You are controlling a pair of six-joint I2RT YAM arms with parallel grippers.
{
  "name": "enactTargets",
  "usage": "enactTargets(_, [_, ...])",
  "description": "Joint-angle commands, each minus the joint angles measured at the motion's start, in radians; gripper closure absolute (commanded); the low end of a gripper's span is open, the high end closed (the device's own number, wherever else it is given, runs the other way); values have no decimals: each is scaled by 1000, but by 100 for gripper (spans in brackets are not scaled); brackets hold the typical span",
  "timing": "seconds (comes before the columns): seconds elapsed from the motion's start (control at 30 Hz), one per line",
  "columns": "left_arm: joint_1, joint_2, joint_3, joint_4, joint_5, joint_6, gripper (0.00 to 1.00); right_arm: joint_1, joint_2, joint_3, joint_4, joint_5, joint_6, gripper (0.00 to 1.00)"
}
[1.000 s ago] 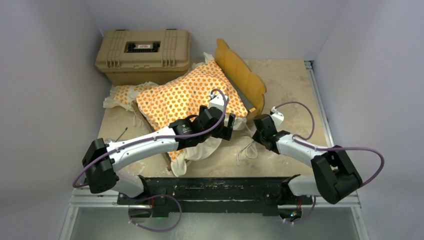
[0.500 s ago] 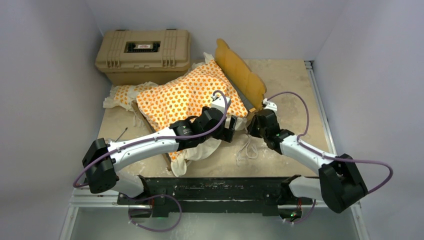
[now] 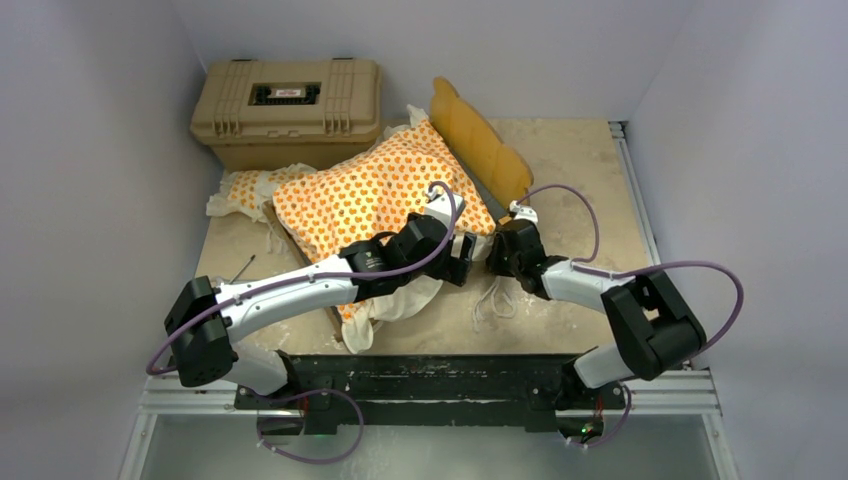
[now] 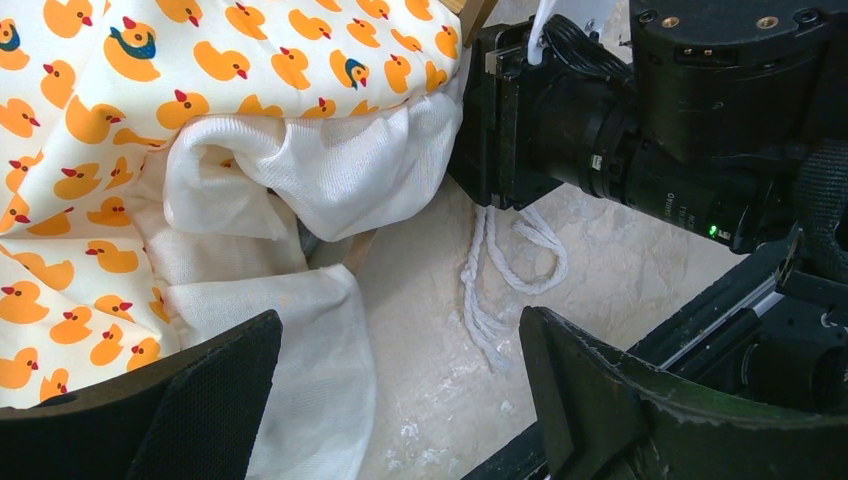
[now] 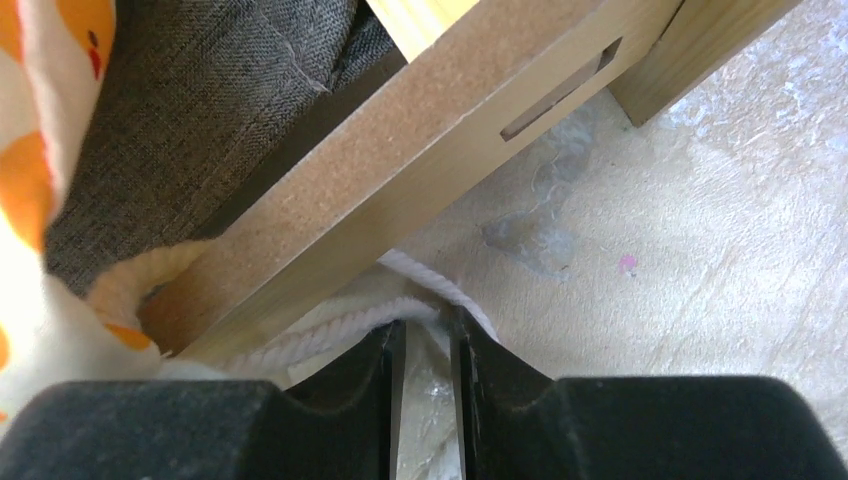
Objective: Set up the pet bed
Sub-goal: Tie the ropes to the bed frame.
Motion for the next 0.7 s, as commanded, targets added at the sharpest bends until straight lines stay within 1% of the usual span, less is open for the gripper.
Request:
enactTargets(0.0, [3,-16,-8,34,17,21,11,-2,3,25,60,9,-26,76])
enactTargets(0.2, [3,-16,-12,39,26,40,11,-2,-16,20,11,-2,-15,100])
enactTargets(0.3, [3,-17,-11,36,20,47,11,-3,-66,25,-58,-24,-1,100])
enactTargets(0.37, [3,-17,-11,39,23,59,11,-3,-112,38,-133,-44,8,100])
enactTargets(0.43, [2,-12,-14,47,59,89,12,-3,-157,61,-217,-53,10,100])
enactTargets(0.57, [-7,10,-49,101,171,187,13,-4,-196,94,-325,-84,9,100])
enactTargets(0.67, [-49,40,-96,163,187,281,16,-4,-180,98,-336,-86,4,100])
